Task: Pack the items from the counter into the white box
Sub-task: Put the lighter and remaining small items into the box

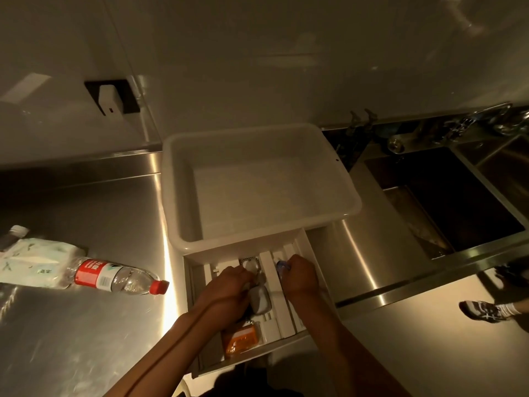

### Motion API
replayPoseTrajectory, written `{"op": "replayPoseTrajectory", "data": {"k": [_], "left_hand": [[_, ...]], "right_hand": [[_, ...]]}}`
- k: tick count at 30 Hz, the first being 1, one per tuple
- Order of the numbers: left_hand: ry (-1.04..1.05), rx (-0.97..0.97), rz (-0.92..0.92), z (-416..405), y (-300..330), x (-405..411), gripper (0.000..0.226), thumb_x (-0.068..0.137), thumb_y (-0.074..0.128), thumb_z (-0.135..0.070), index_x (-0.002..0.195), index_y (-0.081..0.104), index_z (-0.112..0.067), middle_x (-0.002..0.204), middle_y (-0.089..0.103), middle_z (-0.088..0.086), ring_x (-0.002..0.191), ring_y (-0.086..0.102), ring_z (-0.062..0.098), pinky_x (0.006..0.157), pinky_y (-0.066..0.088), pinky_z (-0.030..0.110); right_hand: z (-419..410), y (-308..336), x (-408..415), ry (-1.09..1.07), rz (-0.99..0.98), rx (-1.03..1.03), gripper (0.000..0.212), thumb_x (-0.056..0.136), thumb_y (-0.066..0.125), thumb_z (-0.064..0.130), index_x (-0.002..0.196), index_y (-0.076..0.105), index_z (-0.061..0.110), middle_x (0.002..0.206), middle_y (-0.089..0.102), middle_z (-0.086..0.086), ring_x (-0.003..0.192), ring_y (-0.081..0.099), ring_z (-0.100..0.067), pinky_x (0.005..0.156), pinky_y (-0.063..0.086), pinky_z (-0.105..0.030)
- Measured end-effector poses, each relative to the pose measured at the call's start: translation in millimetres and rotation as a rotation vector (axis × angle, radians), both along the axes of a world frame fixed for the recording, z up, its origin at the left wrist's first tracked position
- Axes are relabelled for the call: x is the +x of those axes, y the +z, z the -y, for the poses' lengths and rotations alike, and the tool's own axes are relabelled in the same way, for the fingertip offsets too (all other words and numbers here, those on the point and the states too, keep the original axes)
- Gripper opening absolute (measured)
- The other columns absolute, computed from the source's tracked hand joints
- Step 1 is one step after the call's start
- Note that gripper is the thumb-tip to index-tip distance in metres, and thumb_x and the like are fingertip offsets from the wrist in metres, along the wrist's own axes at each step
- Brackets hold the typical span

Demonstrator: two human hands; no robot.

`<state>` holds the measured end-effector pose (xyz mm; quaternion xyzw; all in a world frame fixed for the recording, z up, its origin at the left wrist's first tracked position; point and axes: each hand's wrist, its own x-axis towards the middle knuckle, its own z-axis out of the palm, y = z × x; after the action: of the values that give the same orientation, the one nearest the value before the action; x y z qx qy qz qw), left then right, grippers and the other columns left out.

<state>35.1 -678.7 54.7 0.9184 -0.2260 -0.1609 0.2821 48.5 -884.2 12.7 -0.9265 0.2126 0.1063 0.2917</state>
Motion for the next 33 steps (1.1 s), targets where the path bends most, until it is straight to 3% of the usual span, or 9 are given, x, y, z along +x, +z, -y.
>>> {"op": "replayPoseTrajectory", "data": {"k": [5, 12, 16, 20, 24, 27, 33], "left_hand": [[-0.032, -0.034, -0.006, -4.4, 0.9, -2.0, 0.026, 0.089, 0.065, -0.023, 0.115, 0.067, -0.024, 0.109, 0.062, -0.005, 0.099, 0.055, 0.012, 0.083, 0.047, 0.026], [-0.067, 0.012, -0.006, -13.0, 11.6, -4.0, 0.029, 0.091, 0.063, -0.018, 0.12, 0.066, -0.018, 0.114, 0.063, 0.001, 0.104, 0.054, 0.017, 0.088, 0.046, 0.032], [-0.06, 0.029, -0.019, -14.3, 13.9, -3.7, 0.029, 0.091, 0.062, -0.02, 0.12, 0.065, -0.019, 0.115, 0.061, -0.001, 0.106, 0.053, 0.016, 0.089, 0.046, 0.032], [-0.064, 0.043, -0.027, -12.6, 14.8, -5.4, 0.029, 0.095, 0.057, -0.021, 0.123, 0.062, -0.022, 0.119, 0.06, -0.002, 0.108, 0.052, 0.014, 0.092, 0.046, 0.031], [-0.063, 0.055, -0.027, -14.0, 19.7, -4.6, 0.028, 0.096, 0.057, -0.023, 0.123, 0.062, -0.023, 0.12, 0.059, -0.003, 0.109, 0.052, 0.013, 0.093, 0.047, 0.032], [-0.064, 0.065, -0.021, -14.3, 23.7, -4.7, 0.029, 0.096, 0.057, -0.022, 0.124, 0.062, -0.021, 0.122, 0.059, -0.002, 0.112, 0.053, 0.015, 0.095, 0.046, 0.032], [-0.059, 0.048, -0.003, -20.5, 30.5, -4.4, 0.029, 0.094, 0.06, -0.021, 0.123, 0.064, -0.023, 0.121, 0.06, -0.004, 0.114, 0.05, 0.015, 0.096, 0.044, 0.031]], "right_hand": [[-6.7, 1.5, 14.2, -0.013, 0.054, -0.058, 0.025, 0.097, 0.06, 0.025, 0.087, 0.067, 0.003, 0.089, 0.072, -0.014, 0.084, 0.07, -0.026, 0.065, 0.049, -0.027], [-10.1, -1.2, 25.1, 0.021, 0.033, -0.117, 0.022, 0.094, 0.065, 0.023, 0.1, 0.065, 0.002, 0.102, 0.07, -0.017, 0.098, 0.068, -0.032, 0.075, 0.05, -0.032], [-11.0, -1.2, 22.2, 0.048, 0.022, -0.173, 0.021, 0.095, 0.064, 0.025, 0.1, 0.063, 0.005, 0.103, 0.07, -0.013, 0.095, 0.069, -0.027, 0.064, 0.041, -0.026], [-8.9, 2.7, 21.4, 0.158, -0.067, -0.227, 0.021, 0.102, 0.048, 0.018, 0.118, 0.059, 0.01, 0.123, 0.063, -0.008, 0.115, 0.061, -0.021, 0.088, 0.046, -0.025], [-4.6, 5.8, 25.1, 0.212, -0.091, -0.254, 0.02, 0.103, 0.05, 0.02, 0.115, 0.063, 0.011, 0.123, 0.064, -0.008, 0.114, 0.062, -0.021, 0.091, 0.047, -0.027], [-0.4, 4.9, 22.8, 0.29, -0.117, -0.27, 0.025, 0.105, 0.045, 0.019, 0.123, 0.058, 0.009, 0.13, 0.06, -0.008, 0.121, 0.057, -0.021, 0.097, 0.043, -0.027], [0.8, 17.5, 14.9, 0.204, -0.102, -0.272, 0.023, 0.101, 0.055, 0.035, 0.103, 0.065, 0.014, 0.104, 0.068, -0.004, 0.096, 0.067, -0.019, 0.07, 0.049, -0.026]]}}
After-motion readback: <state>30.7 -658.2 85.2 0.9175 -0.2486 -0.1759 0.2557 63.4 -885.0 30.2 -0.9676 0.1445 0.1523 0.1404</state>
